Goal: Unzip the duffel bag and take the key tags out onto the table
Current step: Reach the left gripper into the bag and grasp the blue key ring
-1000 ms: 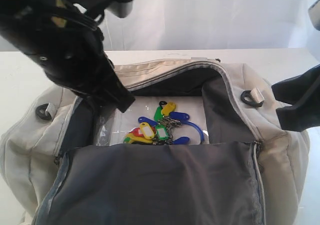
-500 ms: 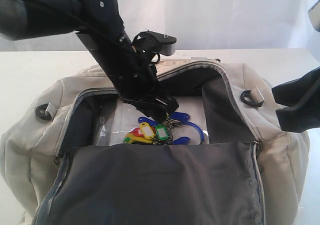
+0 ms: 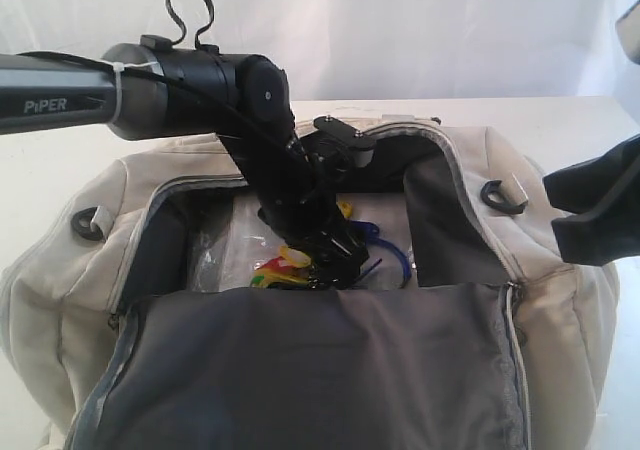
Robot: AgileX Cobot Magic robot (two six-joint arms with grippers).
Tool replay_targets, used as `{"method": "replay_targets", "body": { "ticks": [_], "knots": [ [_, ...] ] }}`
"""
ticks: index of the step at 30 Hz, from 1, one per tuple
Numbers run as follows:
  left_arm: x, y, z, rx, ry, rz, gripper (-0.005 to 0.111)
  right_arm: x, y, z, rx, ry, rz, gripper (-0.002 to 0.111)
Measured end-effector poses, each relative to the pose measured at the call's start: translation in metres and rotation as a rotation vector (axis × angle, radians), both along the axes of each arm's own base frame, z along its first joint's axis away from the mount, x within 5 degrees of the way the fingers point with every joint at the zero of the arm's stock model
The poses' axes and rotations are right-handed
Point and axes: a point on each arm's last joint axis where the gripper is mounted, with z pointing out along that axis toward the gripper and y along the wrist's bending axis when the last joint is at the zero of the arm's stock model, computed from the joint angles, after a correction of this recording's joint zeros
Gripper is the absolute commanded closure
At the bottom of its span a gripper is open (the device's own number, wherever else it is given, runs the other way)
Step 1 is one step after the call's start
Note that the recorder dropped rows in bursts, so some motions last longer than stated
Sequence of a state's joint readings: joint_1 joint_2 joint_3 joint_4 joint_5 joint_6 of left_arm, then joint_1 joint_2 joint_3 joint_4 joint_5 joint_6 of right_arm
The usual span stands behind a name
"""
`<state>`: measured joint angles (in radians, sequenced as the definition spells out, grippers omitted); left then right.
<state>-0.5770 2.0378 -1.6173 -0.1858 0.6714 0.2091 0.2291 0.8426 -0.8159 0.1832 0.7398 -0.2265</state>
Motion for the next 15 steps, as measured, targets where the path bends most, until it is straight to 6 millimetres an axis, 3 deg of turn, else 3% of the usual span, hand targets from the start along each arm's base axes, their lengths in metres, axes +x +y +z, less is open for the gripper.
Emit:
{"method": "replay_targets", "body": {
  "ticks": [6,15],
  "knots": [
    [0.007,0.001,-0.006,0.059,-0.056,0.033,0.049,0.0,0.0,0.0,0.0,0.0,0.0,0.108],
    [0.013,0.02,0.005,0.291,-0.109,0.109,0.045,0.0,0.0,0.0,0.0,0.0,0.0,0.108]
  ]
}}
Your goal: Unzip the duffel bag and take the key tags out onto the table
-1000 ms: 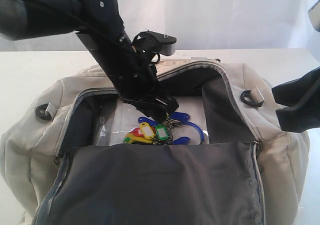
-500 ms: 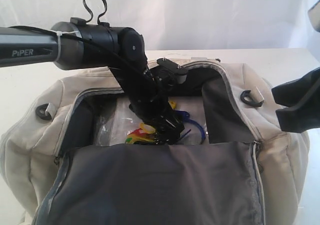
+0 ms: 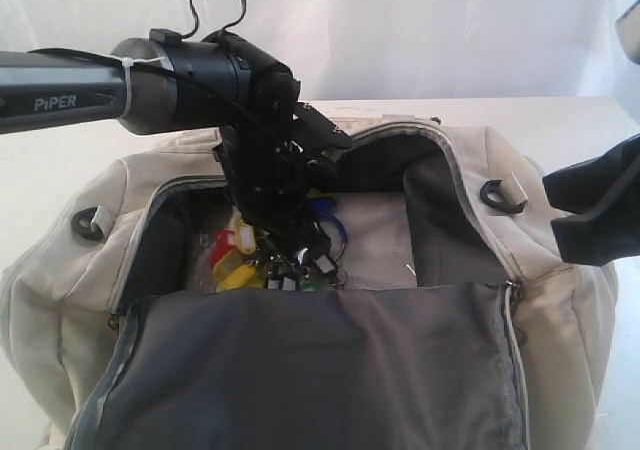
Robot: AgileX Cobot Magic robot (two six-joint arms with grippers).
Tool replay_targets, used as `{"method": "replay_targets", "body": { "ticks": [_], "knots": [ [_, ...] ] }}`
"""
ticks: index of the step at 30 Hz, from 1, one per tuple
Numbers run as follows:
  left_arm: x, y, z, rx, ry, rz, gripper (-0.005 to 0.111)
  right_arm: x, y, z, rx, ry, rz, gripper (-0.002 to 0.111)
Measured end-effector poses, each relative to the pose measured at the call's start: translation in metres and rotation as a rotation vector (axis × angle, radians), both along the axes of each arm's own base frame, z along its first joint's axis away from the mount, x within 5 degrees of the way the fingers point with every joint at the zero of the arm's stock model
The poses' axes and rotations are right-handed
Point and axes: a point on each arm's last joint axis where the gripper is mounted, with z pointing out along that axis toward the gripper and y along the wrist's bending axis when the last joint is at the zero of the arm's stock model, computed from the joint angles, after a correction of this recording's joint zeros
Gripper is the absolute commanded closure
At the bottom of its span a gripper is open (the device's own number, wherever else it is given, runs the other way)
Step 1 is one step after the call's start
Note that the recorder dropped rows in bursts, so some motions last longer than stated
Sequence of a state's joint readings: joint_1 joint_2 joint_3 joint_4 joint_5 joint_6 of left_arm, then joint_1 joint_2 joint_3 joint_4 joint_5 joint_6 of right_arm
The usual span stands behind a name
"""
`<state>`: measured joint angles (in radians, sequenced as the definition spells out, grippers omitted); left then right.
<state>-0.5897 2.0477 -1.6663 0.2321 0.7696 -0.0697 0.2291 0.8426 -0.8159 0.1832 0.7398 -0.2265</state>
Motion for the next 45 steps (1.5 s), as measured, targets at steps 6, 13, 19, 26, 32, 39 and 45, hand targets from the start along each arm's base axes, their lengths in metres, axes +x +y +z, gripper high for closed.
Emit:
{"method": "replay_targets", "body": {
  "ticks": [6,13,19,26,32,39,45],
  "knots": [
    [-0.003,0.008,0.027,0.026,0.013,0.043,0.045,0.0,0.0,0.0,0.0,0.0,0.0,0.108],
    [-0.007,0.005,0.055,-0.063,-0.027,0.054,0.045,0.0,0.0,0.0,0.0,0.0,0.0,0.108],
    [-0.004,-0.02,0.031,-0.274,0.078,0.064,0.045,0.0,0.0,0.0,0.004,0.001,-0.003,0.108],
    [-0.001,-0.028,0.012,-0.352,0.16,0.229,0.045,0.0,0.0,0.0,0.004,0.002,-0.003,0.108],
    [0.002,-0.037,-0.006,-0.406,0.216,0.267,0.045,0.0,0.0,0.0,0.004,0.002,-0.003,0.108],
    [0.005,-0.039,-0.013,-0.41,0.226,0.279,0.063,0.0,0.0,0.0,0.004,0.002,-0.003,0.108],
    [0.007,-0.04,-0.017,-0.407,0.218,0.277,0.097,0.0,0.0,0.0,0.004,0.002,-0.003,0.108]
  ]
}}
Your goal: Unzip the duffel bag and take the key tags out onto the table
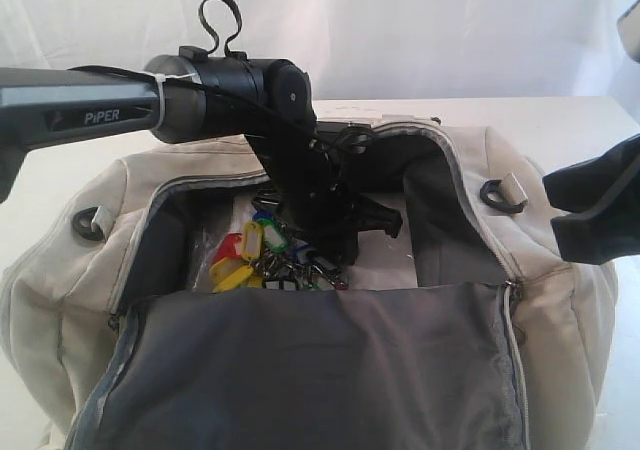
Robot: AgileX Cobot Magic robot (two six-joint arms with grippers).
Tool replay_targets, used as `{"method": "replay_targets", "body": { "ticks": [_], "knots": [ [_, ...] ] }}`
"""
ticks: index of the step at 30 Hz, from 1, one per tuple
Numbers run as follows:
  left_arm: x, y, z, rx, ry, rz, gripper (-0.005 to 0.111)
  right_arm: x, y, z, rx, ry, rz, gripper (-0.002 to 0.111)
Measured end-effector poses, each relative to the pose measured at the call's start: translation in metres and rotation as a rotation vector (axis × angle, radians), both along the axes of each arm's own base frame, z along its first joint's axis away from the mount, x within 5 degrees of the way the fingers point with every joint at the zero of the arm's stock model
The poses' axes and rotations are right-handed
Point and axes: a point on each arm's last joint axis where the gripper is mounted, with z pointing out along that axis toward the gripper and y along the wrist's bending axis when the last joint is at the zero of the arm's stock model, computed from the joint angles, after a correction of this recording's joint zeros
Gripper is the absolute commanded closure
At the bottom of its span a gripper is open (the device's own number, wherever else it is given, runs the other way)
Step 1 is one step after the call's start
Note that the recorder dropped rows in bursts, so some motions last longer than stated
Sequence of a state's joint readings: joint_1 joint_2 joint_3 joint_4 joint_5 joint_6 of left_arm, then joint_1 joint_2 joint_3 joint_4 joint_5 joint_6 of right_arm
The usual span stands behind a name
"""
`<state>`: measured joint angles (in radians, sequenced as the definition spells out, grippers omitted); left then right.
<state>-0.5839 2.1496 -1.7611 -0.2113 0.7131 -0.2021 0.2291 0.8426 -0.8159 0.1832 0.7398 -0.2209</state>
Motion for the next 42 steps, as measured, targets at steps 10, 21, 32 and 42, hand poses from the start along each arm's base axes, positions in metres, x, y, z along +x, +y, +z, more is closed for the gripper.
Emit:
{"method": "replay_targets", "body": {
  "ticks": [10,21,32,42],
  "knots": [
    [-0.001,0.001,0.009,-0.007,-0.029,-0.038,0.107,0.0,0.0,0.0,0.0,0.0,0.0,0.108],
    [-0.016,0.01,0.075,-0.072,-0.172,-0.085,0.107,0.0,0.0,0.0,0.002,0.0,0.0,0.108],
    [-0.03,0.019,0.113,-0.093,-0.243,-0.127,0.107,0.0,0.0,0.0,0.003,0.001,-0.001,0.108],
    [-0.05,0.035,0.153,-0.08,-0.322,-0.181,0.107,0.0,0.0,0.0,0.003,0.001,-0.001,0.108]
  ]
}}
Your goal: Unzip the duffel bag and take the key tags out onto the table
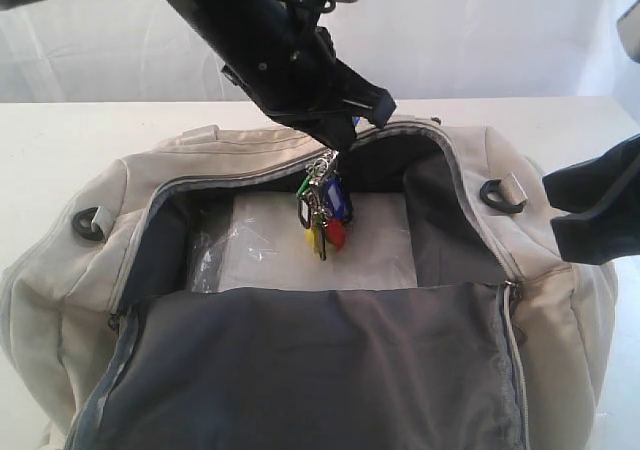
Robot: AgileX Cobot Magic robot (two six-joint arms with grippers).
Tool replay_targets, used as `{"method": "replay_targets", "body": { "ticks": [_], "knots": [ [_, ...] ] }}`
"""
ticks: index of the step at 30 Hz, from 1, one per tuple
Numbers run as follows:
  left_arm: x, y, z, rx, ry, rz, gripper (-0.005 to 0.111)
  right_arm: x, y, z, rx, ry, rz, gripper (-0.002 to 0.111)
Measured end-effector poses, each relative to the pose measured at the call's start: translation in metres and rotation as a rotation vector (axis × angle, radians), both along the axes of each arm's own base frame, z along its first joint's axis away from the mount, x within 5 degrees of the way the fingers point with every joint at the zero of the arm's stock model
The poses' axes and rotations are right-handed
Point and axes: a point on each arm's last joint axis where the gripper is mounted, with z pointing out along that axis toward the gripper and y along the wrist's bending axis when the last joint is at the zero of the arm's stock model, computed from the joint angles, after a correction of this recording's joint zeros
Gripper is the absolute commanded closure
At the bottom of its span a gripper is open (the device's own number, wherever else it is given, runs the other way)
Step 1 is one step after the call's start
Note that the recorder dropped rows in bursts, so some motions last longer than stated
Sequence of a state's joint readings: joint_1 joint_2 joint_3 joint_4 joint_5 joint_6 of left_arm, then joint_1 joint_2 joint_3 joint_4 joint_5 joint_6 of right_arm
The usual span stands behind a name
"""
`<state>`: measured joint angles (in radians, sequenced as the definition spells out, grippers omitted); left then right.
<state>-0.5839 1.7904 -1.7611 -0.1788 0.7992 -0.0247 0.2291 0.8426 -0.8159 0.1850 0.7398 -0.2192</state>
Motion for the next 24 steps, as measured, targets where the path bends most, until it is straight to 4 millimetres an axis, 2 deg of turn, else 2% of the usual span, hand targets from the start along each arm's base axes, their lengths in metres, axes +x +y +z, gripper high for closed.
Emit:
{"method": "replay_targets", "body": {
  "ticks": [10,16,24],
  "knots": [
    [-0.036,0.028,0.047,0.073,-0.088,-0.083,0.107,0.0,0.0,0.0,0.0,0.0,0.0,0.108],
    [-0.059,0.054,0.075,0.156,-0.156,-0.054,0.107,0.0,0.0,0.0,0.0,0.0,0.0,0.108],
    [-0.089,0.089,0.102,0.262,-0.203,0.029,0.107,0.0,0.0,0.0,0.0,0.0,0.0,0.108]
  ]
}}
